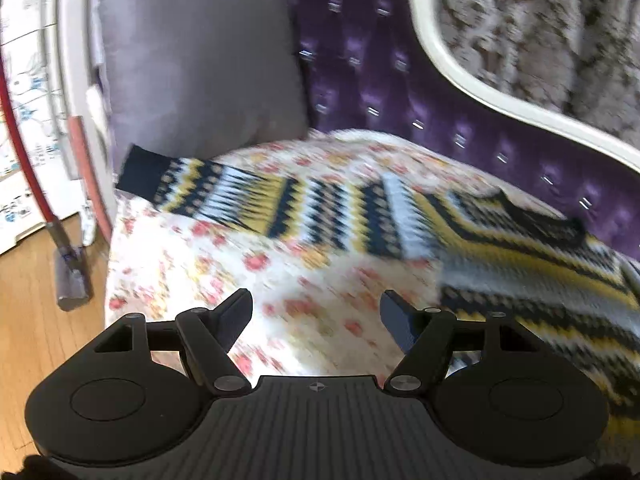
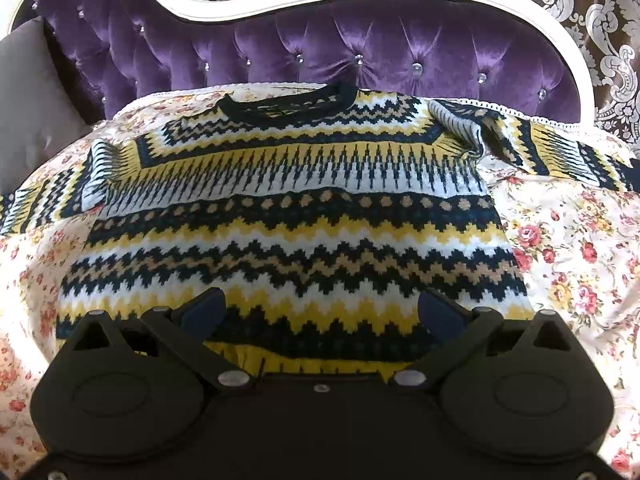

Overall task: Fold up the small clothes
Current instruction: 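Move the left gripper to the dark sleeve cuff near the pillow and grasp it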

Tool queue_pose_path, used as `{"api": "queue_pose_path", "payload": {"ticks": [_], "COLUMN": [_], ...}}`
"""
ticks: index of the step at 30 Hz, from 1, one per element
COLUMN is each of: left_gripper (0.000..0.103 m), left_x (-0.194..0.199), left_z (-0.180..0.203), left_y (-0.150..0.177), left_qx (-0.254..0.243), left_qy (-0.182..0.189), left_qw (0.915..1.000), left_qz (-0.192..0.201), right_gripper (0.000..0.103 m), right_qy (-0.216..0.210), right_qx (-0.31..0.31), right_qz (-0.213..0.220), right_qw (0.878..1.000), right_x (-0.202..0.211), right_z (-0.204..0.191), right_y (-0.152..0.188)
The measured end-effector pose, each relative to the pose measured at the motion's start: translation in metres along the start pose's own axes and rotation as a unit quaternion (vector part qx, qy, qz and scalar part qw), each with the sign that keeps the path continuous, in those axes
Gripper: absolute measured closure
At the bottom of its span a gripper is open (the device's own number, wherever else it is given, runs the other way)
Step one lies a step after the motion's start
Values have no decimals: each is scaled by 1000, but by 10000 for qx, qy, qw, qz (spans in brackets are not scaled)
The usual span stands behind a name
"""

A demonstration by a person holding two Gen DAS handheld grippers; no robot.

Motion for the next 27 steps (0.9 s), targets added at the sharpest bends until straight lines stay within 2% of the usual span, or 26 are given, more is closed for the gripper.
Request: {"api": "queue_pose_path", "payload": {"ticks": [7, 10, 13, 18, 20, 24, 27], "left_gripper": [33, 33, 33, 33, 33, 33, 33], "left_x": [-28, -45, -60, -86, -94, -105, -115], "left_z": [-51, -69, -84, -115, -130, -160, -180], "left_y": [-22, -26, -29, -39, -47, -61, -70], "left_qx": [147, 195, 343, 780, 906, 826, 839], "left_qy": [-538, -570, -336, -246, -360, -746, -859], "left_qw": [9983, 9981, 9987, 9960, 9939, 9905, 9886], "left_qz": [178, 94, 150, 360, 522, 809, 913], "right_gripper": [1, 1, 1, 1, 1, 1, 1], "right_qy": [-76, -151, -255, -387, -451, -534, -596], "right_qx": [-33, 41, 105, 102, 111, 159, 203], "right_qz": [455, 818, 1054, 1102, 1117, 1148, 1153], "right_qw": [9989, 9965, 9941, 9931, 9927, 9918, 9913], "right_x": [4, 12, 17, 15, 15, 15, 15], "right_z": [-2, -6, -12, -21, -25, -32, -38], "right_y": [-12, -18, -22, -29, -33, -36, -38]}}
Point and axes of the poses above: each gripper's, at about its wrist camera, not at the fingertips, and x roughly against the way its jaws point, z to its right, y to its underside, the point moved 8 cm from there along -x, roughly the way its jaws point, and after that the axes turned 9 degrees about y, right-handed, at the moved point
